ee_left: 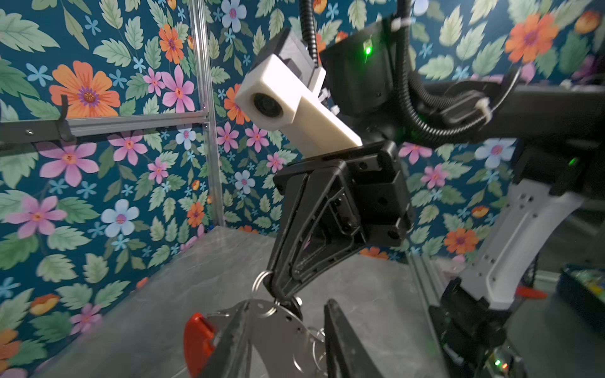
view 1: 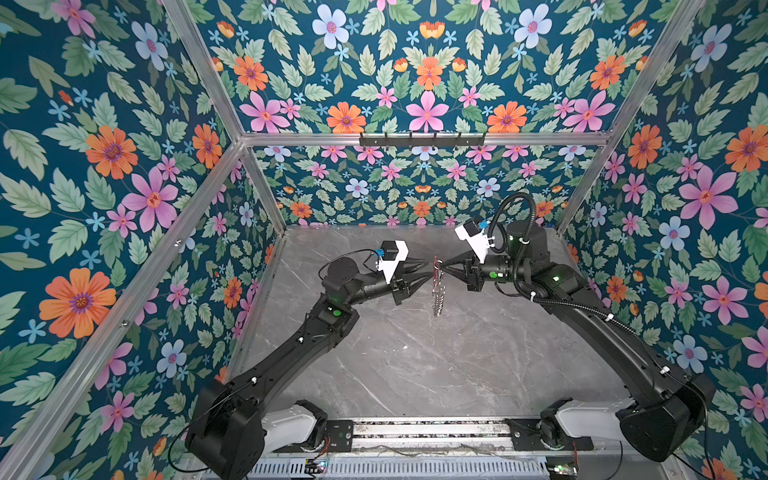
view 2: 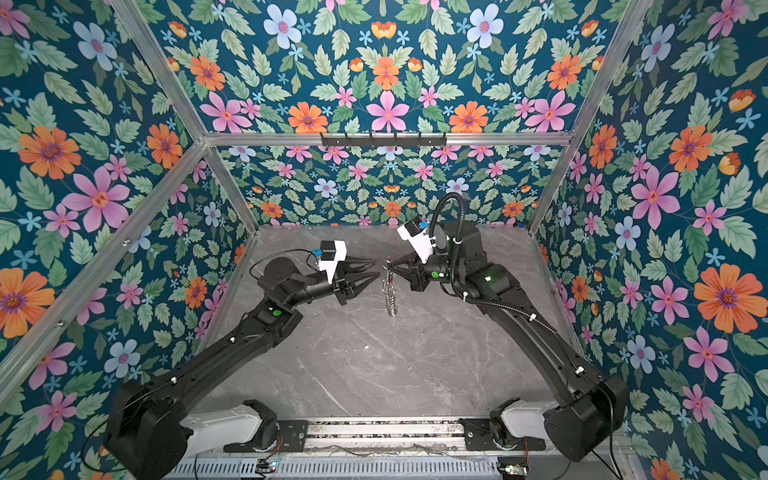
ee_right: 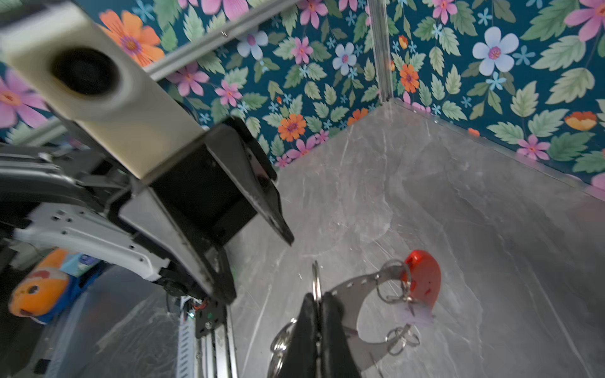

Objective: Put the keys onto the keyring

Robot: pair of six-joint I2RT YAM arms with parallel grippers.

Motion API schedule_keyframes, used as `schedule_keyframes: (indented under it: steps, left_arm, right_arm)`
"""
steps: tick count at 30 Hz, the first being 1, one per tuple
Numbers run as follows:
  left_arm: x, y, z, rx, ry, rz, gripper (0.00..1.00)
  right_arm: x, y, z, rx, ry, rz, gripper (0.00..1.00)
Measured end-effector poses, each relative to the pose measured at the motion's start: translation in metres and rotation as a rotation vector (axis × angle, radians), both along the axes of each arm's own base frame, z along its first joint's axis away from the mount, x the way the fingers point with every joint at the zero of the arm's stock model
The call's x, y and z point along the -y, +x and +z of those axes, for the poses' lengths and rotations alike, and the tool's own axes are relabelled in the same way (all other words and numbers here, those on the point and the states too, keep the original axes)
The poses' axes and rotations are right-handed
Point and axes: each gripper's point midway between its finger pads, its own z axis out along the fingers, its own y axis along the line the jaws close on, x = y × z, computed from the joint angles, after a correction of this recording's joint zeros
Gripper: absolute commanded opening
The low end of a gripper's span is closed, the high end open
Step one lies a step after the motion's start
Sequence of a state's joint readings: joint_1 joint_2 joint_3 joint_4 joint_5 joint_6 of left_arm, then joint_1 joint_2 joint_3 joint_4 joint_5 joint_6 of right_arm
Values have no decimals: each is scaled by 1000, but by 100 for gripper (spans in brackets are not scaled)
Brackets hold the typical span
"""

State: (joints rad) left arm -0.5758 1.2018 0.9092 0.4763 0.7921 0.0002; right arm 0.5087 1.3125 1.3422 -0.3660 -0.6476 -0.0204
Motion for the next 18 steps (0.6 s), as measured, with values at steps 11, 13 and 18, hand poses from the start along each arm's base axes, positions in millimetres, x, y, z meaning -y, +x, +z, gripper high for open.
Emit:
schedule_keyframes:
  steps: [11, 13, 18]
  left_arm:
    - [7, 8, -29, 112, 372, -62, 40]
    - [9, 7, -30, 115, 383, -87, 40]
    - [14, 6, -33, 112, 395, -131, 35]
  right_arm:
    - [-5, -7, -33, 52, -171, 10, 0]
    - [-5, -7, -34, 55, -176, 9, 0]
    - [-7, -13, -33, 70, -178, 23, 0]
